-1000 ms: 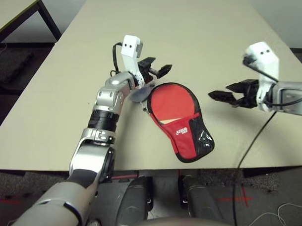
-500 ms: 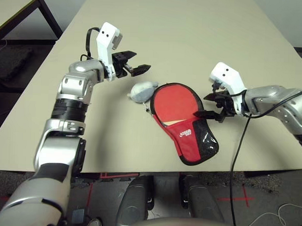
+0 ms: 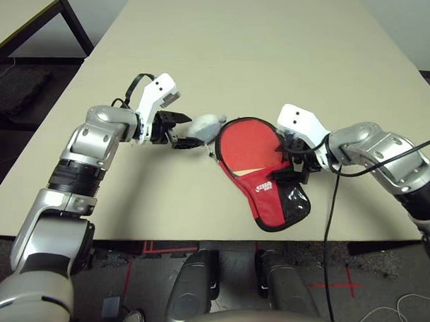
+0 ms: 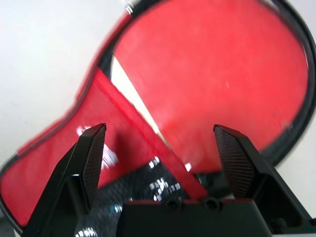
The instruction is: Store the ping-pong paddle in its case and zip it.
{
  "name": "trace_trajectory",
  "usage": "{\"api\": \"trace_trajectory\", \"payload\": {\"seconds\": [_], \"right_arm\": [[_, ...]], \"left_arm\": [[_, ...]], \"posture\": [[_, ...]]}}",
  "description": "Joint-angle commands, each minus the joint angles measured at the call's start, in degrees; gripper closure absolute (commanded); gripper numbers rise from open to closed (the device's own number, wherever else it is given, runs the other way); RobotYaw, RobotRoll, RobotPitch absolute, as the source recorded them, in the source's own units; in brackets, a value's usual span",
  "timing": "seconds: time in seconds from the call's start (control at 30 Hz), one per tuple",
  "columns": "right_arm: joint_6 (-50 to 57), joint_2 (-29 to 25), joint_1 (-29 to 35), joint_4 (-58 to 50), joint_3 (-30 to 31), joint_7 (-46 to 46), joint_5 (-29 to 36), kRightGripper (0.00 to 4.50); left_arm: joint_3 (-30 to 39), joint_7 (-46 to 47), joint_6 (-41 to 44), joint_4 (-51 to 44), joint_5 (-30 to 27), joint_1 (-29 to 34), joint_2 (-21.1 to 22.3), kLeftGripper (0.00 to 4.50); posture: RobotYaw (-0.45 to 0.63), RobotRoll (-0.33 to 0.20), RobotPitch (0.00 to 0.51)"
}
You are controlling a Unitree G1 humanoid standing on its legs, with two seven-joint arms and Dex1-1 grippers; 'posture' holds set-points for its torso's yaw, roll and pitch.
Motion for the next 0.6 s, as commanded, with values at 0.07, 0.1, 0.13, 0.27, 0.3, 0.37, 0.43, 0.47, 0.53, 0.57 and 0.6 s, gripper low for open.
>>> {"api": "trace_trajectory", "payload": {"seconds": [0.07, 0.1, 0.13, 0.27, 0.3, 0.37, 0.43, 0.47, 0.53, 0.57, 0.6], "right_arm": [[-1.26, 1.81, -0.70, 0.49, 0.02, 1.84, -2.27, 0.03], [-1.34, 2.19, -0.68, 0.63, 0.04, 2.08, -2.62, 0.03], [-1.44, 2.66, -0.65, 0.88, 0.16, 2.21, -3.00, 0.03], [-1.70, 4.57, -0.57, 2.55, 0.20, 2.58, -4.52, 0.03], [-1.83, 5.05, -0.60, 3.14, 0.20, 2.63, -4.93, 0.03], [-2.22, 6.71, -0.64, 5.55, 0.09, 2.26, -5.83, 0.03], [-2.89, 7.94, -0.60, 7.54, 0.07, 2.24, -6.83, 0.03], [-3.21, 8.46, -0.55, 8.44, 0.06, 2.30, -7.33, 0.03], [-3.85, 9.13, -0.38, 9.70, 0.08, 2.58, -8.26, 0.03], [-4.04, 9.35, -0.34, 10.08, 0.02, 2.79, -8.64, 0.03], [-4.33, 9.53, -0.20, 10.65, -0.01, 2.92, -9.02, 0.03]], "left_arm": [[-1.94, 2.36, -5.51, 4.60, 3.47, 0.34, -2.55, 0.00], [-2.07, 2.73, -6.56, 5.38, 3.94, 0.19, -3.15, 0.00], [-2.43, 3.05, -7.94, 6.34, 4.53, 0.10, -3.89, 0.00], [-2.68, 4.39, -12.21, 9.85, 6.32, -0.81, -6.21, 0.00], [-2.58, 4.80, -13.14, 10.82, 6.71, -1.20, -6.71, 0.00], [-2.24, 7.05, -15.85, 14.23, 7.98, -3.04, -7.91, 0.00], [-1.77, 8.70, -18.08, 17.08, 8.84, -4.83, -8.84, 0.00], [-1.39, 9.47, -18.92, 18.43, 9.00, -5.86, -9.31, 0.00], [-0.89, 10.32, -20.38, 20.35, 9.18, -7.56, -9.82, 0.00], [-0.75, 10.40, -20.90, 21.06, 9.25, -8.07, -9.96, 0.00], [-0.49, 10.27, -21.06, 21.54, 9.06, -8.58, -10.04, 0.00]], "posture": [[0.03, 0.000, 0.115], [0.02, 0.000, 0.115], [0.02, 0.000, 0.114], [0.02, 0.000, 0.114], [0.01, 0.000, 0.114], [0.01, 0.000, 0.114], [0.01, 0.000, 0.113], [0.01, 0.000, 0.113], [0.01, 0.000, 0.112], [0.01, 0.000, 0.112], [0.01, 0.000, 0.110]]}}
